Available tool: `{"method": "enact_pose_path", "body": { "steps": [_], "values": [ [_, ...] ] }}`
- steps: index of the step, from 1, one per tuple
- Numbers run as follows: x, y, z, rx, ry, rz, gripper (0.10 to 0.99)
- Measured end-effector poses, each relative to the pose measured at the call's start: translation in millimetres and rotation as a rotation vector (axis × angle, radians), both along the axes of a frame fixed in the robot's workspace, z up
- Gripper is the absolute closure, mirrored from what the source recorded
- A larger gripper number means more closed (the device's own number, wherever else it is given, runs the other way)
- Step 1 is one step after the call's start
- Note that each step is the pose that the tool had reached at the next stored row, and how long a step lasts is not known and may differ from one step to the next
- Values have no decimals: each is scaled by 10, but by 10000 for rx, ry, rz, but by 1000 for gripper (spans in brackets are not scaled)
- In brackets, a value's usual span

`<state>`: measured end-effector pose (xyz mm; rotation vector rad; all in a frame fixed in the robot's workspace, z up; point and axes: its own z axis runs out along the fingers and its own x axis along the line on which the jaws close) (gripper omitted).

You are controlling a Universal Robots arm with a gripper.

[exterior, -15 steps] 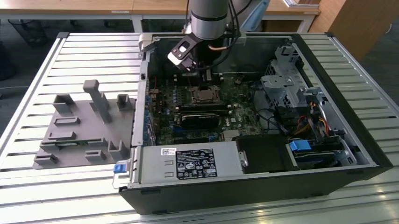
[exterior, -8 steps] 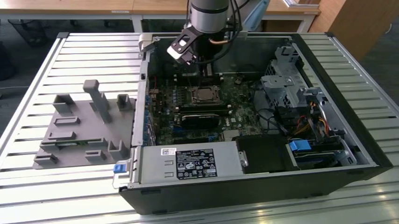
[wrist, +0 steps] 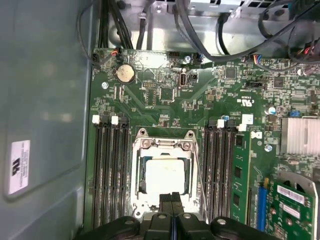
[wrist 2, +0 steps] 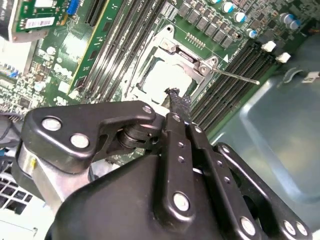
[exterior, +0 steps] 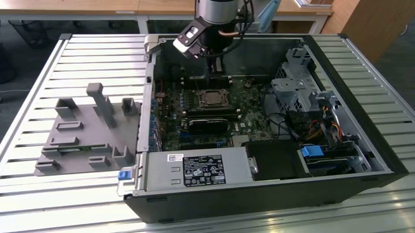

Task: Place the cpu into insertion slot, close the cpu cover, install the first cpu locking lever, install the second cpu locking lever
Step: 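Install the first cpu locking lever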

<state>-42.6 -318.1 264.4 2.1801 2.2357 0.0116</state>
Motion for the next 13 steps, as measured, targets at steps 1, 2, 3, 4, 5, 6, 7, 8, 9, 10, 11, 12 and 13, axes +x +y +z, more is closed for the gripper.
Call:
{"method": "enact_pose_path", "body": {
  "steps": [1,2,3,4,5,6,7,8,9,10,11,12,13],
  "values": [
    [0,0,0,1,-1,51,980],
    [0,0,0,2,-1,212,980],
    [0,0,0,1,-1,409,980],
    [0,0,0,0,0,588,980],
    [0,0,0,0,0,768,980],
    [0,0,-1,0,0,948,980],
    [0,0,-1,0,0,1127,980],
    [0,0,-2,0,0,1309,980],
    [0,0,-2,0,0,1487,980],
    [0,0,-2,0,0,1682,980],
    [0,0,-2,0,0,1854,980],
    [0,0,-2,0,0,2025,980],
    [0,0,-2,0,0,2199,980]
  ]
}}
